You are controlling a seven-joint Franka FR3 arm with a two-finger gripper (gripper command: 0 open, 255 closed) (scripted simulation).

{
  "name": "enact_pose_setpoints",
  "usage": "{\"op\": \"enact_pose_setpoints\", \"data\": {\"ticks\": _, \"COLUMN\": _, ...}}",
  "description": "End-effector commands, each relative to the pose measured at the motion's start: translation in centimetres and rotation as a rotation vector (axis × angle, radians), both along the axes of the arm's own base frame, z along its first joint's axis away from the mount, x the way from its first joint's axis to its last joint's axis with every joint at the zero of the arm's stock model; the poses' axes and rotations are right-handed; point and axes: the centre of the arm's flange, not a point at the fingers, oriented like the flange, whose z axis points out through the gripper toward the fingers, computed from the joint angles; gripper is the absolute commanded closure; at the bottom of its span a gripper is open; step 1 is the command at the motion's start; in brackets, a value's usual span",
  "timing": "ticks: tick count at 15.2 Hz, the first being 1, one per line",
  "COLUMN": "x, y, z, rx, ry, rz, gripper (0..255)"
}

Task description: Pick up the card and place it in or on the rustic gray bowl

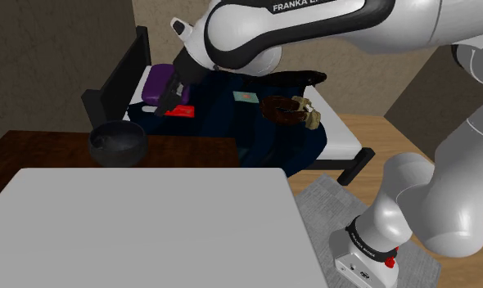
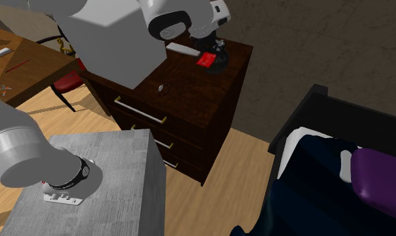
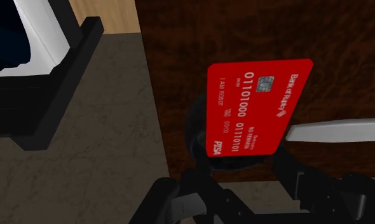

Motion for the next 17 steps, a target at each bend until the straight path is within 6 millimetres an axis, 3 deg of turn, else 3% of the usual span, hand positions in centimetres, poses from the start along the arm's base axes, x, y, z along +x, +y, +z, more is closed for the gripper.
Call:
{"op": "enact_pose_setpoints", "data": {"ticks": 1, "x": 1.0, "y": 2.5, "z": 0.3, "rx": 0.001, "ry": 0.000, "rz": -0.001, "gripper": 255}}
{"op": "enact_pose_setpoints", "data": {"ticks": 11, "x": 6.0, "y": 14.2, "z": 0.8, "rx": 0.001, "ry": 0.000, "rz": -0.001, "gripper": 255}}
{"op": "enact_pose_setpoints", "data": {"ticks": 17, "x": 6.0, "y": 14.2, "z": -2.4, "rx": 0.001, "ry": 0.000, "rz": -0.001, "gripper": 255}}
